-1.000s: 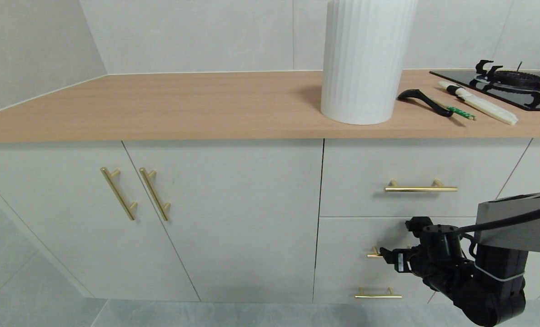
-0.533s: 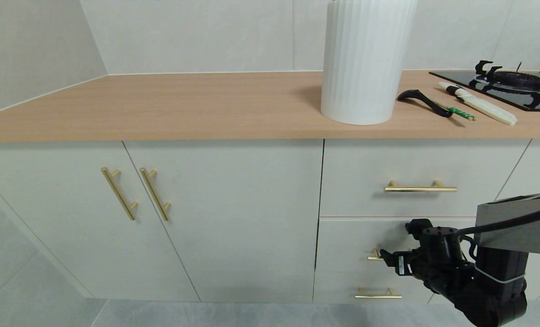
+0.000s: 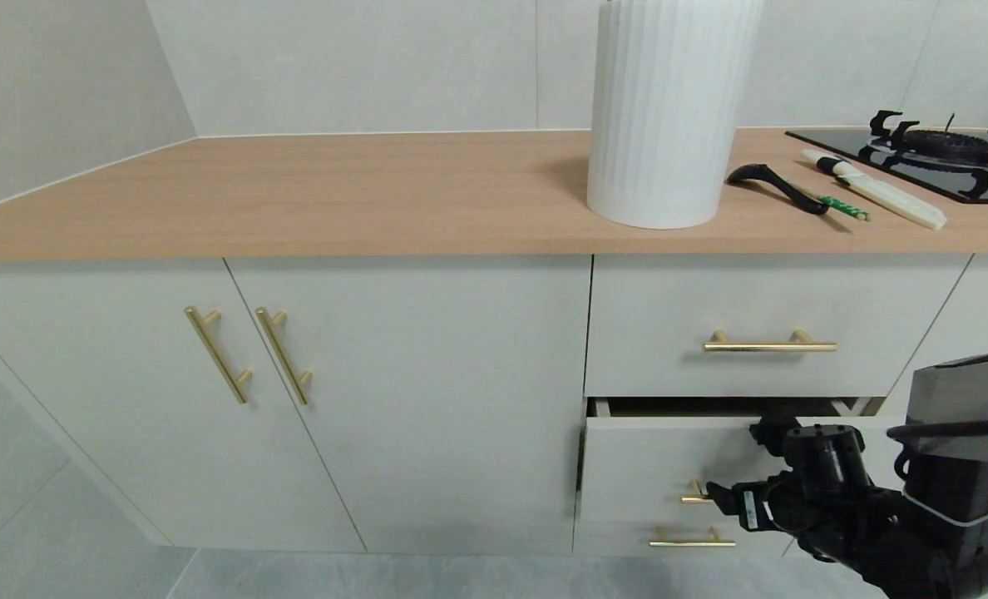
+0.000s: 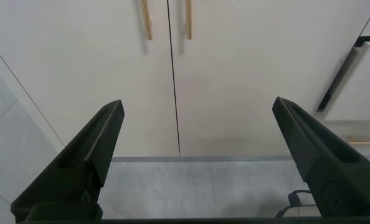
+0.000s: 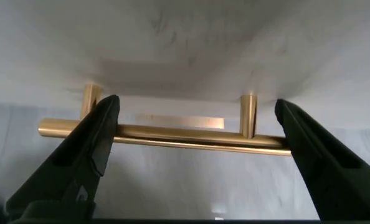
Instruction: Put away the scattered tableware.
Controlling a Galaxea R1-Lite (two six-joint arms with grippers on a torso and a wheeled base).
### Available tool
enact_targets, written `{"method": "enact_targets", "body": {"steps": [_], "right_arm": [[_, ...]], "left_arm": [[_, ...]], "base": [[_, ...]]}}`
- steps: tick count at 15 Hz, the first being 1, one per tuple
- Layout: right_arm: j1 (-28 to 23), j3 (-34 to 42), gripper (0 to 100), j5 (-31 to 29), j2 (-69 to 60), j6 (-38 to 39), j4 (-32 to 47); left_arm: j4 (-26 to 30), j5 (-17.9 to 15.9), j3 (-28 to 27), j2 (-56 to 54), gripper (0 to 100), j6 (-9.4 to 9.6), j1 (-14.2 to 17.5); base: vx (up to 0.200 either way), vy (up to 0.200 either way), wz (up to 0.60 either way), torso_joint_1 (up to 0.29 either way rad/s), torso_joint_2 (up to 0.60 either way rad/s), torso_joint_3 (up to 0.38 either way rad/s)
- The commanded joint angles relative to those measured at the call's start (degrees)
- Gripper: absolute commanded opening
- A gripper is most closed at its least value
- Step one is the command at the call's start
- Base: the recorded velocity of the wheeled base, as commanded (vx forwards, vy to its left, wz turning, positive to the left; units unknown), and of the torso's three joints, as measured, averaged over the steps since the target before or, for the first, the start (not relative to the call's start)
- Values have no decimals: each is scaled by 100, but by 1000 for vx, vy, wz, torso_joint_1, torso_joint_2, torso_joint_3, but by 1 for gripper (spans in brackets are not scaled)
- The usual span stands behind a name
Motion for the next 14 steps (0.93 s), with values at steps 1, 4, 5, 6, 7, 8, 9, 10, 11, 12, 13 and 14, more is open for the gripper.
{"method": "enact_targets", "body": {"steps": [1,4,5,6,7,8,9,10,11,12,13,14], "right_arm": [[258,272,100,34,-1532,-88,1016],[311,-97,100,34,-3263,-88,2694],[311,-203,100,34,-3553,-88,2940],[311,-423,100,34,-4090,-88,3424],[302,-616,100,25,-4494,-62,3784],[302,-669,100,16,-4626,-53,3828],[302,-669,100,16,-4617,-44,3811],[302,-669,100,-1,-4547,-44,3775],[302,-669,100,-36,-4239,-35,3556],[302,-651,100,-36,-4090,-35,3380],[302,-625,100,-89,-3747,-9,3011],[302,-598,100,-168,-3386,53,2712]], "left_arm": [[2,1,0,0,100,-1,-4],[2,1,0,0,100,-1,-4],[2,10,0,0,100,-1,-4],[-7,1,0,0,100,-1,-4],[2,1,0,0,100,-1,-4],[2,1,0,0,100,-1,-4],[2,1,0,0,100,-1,5],[-7,1,0,0,100,-1,5],[2,1,0,0,100,-1,-4],[2,10,0,0,100,-1,5],[2,1,0,0,100,-1,-4],[2,1,0,0,100,-1,-4]], "base": [[0,0,0,0,0,0],[0,0,0,0,0,0],[0,0,0,0,0,0],[0,0,0,0,0,0],[0,0,0,0,0,0],[0,0,0,0,0,0],[0,0,0,0,0,0],[0,0,0,0,0,0],[0,0,0,0,0,0],[0,0,0,0,0,0],[0,0,0,0,0,0],[0,0,0,0,0,0]]}}
